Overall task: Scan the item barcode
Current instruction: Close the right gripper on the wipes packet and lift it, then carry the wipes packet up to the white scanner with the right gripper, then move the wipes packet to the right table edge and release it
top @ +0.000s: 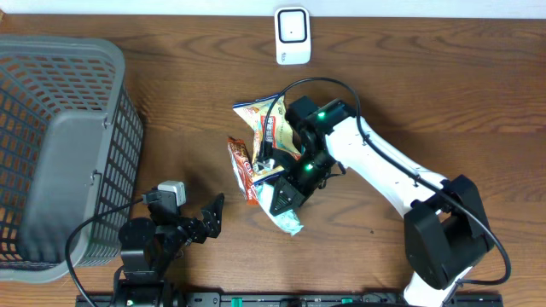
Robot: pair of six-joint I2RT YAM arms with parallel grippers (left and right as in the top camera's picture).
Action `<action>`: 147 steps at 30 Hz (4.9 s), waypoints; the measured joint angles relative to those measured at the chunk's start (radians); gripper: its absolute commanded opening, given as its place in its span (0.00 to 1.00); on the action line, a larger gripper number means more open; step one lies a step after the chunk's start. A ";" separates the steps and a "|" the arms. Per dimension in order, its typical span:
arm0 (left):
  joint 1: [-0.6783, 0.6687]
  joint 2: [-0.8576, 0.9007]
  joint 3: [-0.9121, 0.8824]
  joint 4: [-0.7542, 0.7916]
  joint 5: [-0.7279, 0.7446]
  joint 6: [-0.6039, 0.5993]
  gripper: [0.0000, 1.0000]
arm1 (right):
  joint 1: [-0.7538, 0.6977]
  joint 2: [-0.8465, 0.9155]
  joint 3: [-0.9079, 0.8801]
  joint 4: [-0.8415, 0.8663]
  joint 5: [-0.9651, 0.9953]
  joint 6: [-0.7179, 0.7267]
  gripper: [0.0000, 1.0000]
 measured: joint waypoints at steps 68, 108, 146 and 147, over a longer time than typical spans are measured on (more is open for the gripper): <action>0.000 0.003 0.000 0.000 0.000 0.000 0.98 | -0.073 -0.099 0.000 0.754 0.845 0.154 0.01; 0.000 0.005 0.000 0.000 0.000 0.000 0.99 | -0.109 0.641 0.650 1.266 1.208 -0.271 0.01; 0.000 0.004 0.000 -0.001 0.000 0.000 0.98 | -0.340 0.424 0.673 0.368 1.544 0.451 0.01; 0.000 0.005 0.000 -0.001 0.000 0.000 0.99 | -0.378 0.426 0.670 0.329 1.547 0.488 0.01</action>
